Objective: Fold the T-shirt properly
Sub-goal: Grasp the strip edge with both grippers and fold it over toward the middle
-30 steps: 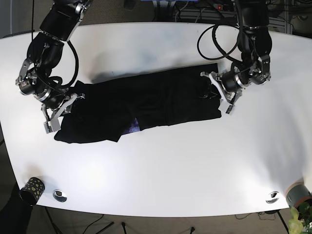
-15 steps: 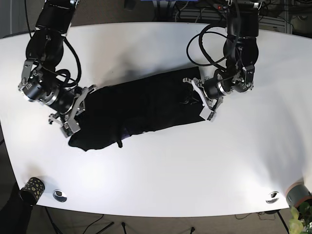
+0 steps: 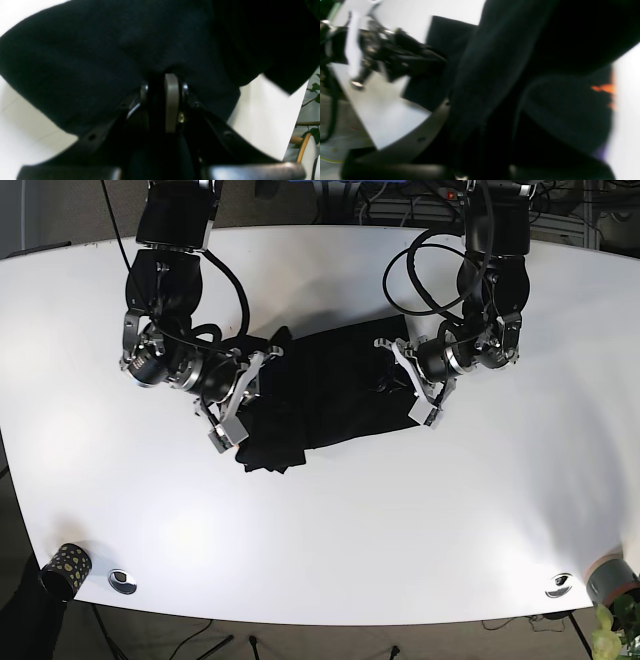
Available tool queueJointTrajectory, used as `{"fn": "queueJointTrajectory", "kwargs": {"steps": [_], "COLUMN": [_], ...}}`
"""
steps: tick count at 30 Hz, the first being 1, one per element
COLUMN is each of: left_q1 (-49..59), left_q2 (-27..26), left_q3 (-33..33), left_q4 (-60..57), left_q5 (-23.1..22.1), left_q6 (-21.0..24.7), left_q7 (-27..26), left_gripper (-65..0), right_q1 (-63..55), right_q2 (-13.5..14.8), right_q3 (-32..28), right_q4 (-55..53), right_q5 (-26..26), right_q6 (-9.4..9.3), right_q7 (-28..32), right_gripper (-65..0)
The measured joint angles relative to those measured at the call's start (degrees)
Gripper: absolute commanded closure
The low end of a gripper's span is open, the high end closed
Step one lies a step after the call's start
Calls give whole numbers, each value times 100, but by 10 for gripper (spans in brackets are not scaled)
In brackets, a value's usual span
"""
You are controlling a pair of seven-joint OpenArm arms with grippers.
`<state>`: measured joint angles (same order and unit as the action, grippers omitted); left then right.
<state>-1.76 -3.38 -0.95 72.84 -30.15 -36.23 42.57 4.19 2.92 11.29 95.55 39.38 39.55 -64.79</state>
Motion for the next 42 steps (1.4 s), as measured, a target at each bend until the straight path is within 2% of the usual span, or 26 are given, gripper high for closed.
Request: {"fn": "queueJointTrajectory", "kwargs": {"steps": [2, 7, 11, 19, 25, 33, 35, 40, 42], "left_q1": [0, 0, 0, 0, -4, -2, -2, 4, 7], "left_q2": [0, -2, -2, -2, -2, -2, -2, -2, -2], "left_q3": [-11, -11, -11, -11, -13, -17, -17, -11, -11], "left_q4": [0, -15, -22, 0, 2, 2, 42, 256, 319], "left_q5": [2, -17, -22, -15, -15, -17, -11, 118, 120], "left_q6": [2, 0, 0, 0, 0, -2, -2, 0, 7], "left_q7": [0, -7, -13, -7, -2, -2, 4, 153, 153], "left_gripper": [-69, -69, -69, -69, -69, -69, -69, -69, -69], "right_q1": [125, 632, 905, 855, 669, 640, 619, 612, 610], "right_q2": [-74, -387, -570, -546, -509, -514, -511, -529, -533], "right_q3": [-114, -205, -297, -1058, -1088, -1095, -1099, -1099, -1102], "right_q4": [-199, -734, -866, -872, -691, -614, -708, -750, -750], "right_q5": [-17, -584, -619, -647, -629, -616, -629, -636, -632], "right_q6": [9, -33, -11, -9, -9, -7, -7, -7, -7], "right_q7": [52, 118, 129, 109, -365, -317, -319, -313, -188], "right_gripper": [0, 0, 0, 0, 0, 0, -59, -331, -415]}}
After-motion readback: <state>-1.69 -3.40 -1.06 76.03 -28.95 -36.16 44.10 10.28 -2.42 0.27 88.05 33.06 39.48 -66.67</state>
